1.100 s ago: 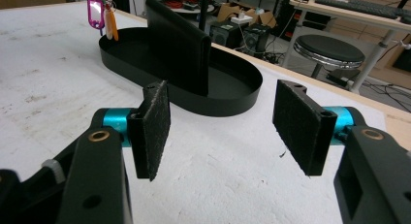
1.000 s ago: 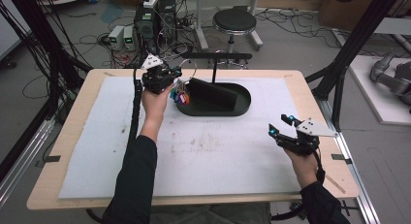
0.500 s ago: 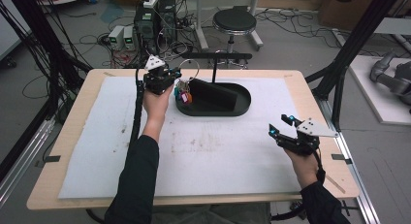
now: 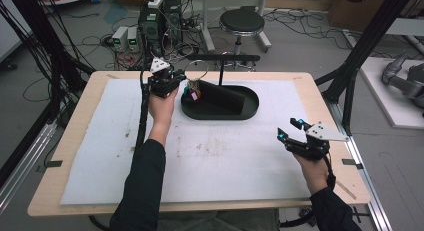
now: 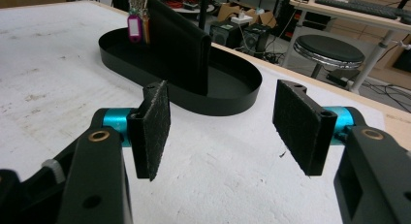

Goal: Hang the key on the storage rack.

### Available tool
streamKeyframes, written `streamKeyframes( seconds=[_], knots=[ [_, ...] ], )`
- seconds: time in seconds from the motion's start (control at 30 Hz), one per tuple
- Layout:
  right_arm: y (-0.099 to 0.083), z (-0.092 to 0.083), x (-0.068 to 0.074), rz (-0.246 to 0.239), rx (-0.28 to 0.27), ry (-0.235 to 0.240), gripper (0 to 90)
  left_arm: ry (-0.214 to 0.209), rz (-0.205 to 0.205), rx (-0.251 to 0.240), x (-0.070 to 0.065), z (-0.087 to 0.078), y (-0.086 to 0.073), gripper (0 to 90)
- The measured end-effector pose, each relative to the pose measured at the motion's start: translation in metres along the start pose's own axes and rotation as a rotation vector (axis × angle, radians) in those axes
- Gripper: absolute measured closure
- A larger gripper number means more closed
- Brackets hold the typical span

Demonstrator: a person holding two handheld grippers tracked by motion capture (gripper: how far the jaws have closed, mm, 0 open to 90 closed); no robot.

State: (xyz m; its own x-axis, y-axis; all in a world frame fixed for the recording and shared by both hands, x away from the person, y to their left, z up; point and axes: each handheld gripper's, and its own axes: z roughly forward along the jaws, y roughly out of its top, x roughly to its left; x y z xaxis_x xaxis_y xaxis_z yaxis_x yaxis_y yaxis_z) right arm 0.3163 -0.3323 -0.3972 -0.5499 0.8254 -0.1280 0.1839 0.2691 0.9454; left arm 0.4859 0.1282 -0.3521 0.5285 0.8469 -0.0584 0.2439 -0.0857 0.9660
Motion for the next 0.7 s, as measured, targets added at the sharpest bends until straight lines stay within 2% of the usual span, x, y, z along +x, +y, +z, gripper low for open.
streamKeyframes(
  seconds=[0.17, 0.33, 0.47, 0.57, 0.7],
  knots=[
    [0.0, 0.0, 0.0, 0.001, 0.0, 0.0, 39.3, 0.025, 0.022, -0.007, 0.0, -0.007, 0.003, 77.1],
    [0.0, 0.0, 0.0, 0.005, 0.005, 0.0, 39.2, 0.03, 0.048, 0.0, -0.004, -0.02, 0.007, 60.9],
    [0.0, 0.001, 0.0, 0.005, 0.008, -0.001, 38.7, 0.013, 0.078, -0.022, -0.013, -0.038, 0.006, 49.1],
    [0.0, 0.002, 0.0, 0.002, 0.008, -0.005, 38.5, 0.004, 0.113, -0.002, -0.02, -0.053, 0.006, 40.0],
    [-0.001, 0.003, 0.0, 0.011, 0.016, -0.008, 37.2, -0.045, 0.143, -0.019, -0.03, -0.079, -0.001, 38.6]
  ],
)
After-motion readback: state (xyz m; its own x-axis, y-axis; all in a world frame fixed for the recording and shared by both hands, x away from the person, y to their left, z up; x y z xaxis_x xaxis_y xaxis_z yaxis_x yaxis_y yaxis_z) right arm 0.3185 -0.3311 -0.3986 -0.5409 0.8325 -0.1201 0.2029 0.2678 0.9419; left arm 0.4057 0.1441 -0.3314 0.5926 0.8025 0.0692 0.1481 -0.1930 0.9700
